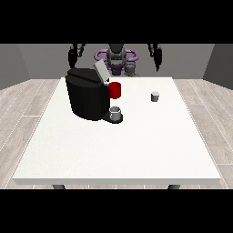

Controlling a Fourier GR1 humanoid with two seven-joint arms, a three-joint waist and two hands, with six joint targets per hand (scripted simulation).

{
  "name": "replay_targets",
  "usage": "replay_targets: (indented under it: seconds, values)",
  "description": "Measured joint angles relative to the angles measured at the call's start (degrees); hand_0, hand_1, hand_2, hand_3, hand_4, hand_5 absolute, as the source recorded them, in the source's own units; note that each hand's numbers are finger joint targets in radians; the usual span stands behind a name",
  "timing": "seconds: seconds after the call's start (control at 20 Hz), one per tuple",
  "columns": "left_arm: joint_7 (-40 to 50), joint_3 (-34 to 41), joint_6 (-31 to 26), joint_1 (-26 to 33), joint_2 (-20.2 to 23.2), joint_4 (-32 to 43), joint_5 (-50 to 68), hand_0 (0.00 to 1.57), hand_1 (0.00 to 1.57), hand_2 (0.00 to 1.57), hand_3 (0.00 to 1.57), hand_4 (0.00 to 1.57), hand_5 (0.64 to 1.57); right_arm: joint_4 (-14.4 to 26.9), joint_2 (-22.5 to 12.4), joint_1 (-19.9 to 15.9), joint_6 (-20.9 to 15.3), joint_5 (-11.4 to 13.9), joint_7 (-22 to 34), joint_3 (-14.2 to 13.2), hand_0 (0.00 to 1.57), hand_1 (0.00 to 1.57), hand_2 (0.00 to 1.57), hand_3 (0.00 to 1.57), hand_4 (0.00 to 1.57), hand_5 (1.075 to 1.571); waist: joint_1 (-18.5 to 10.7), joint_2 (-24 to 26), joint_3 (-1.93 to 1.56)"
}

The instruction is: Insert the coffee pod into the coffee machine and close the lid

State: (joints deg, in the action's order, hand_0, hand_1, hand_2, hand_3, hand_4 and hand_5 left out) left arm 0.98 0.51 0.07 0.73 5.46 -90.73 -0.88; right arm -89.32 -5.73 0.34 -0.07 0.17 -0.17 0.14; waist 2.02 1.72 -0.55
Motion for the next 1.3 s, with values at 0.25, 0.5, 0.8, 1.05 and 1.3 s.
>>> replay_targets:
  seconds: [0.25,0.5,0.8,1.05,1.3]
  values:
    - [-3.79,0.4,-5.7,1.59,4.55,0.23,-0.35,0.0,0.0,0.0,0.0,0.0,1.571,1.33,-0.14,0.63,0.86,-1.08,-0.79,-1.4,0.0,0.0,0.0,0.0,0.0,1.571,-1.65,0.07,0.4]
    - [-10.47,0.02,-11.55,2.56,10.84,0.38,-2.96,0.0,0.0,0.0,0.0,0.0,1.571,2.75,0.6,0.18,-5.56,4.3,-2.43,-2.13,0.0,0.0,0.0,0.0,0.0,1.571,-2.82,-0.61,0.53]
    - [-12.91,1.78,-13.95,-0.74,15.53,3.81,-6.8,0.0,0.0,0.0,0.0,0.0,1.571,2.72,1.12,-1.8,-8.42,7.25,-1.61,-1.67,0.0,0.0,0.0,0.0,0.0,1.571,-1.11,-2.11,0.55]
    - [-11.46,3.86,-15.45,-7.15,19.79,9.16,-9.57,0.0,0.0,0.0,0.0,0.0,1.571,2.75,2.68,-4.51,-9.33,9.17,-1.82,0.66,0.0,0.0,0.0,0.0,0.0,1.571,1.67,-5.83,0.55]
    - [-9.64,4.65,-16.32,-12.86,22.52,15.51,-12.75,0.0,0.0,0.0,0.0,0.0,1.571,2.51,3.94,-6.85,-9.17,9.43,-0.05,2.12,0.0,0.0,0.0,0.0,0.0,1.571,4.7,-8.58,0.56]
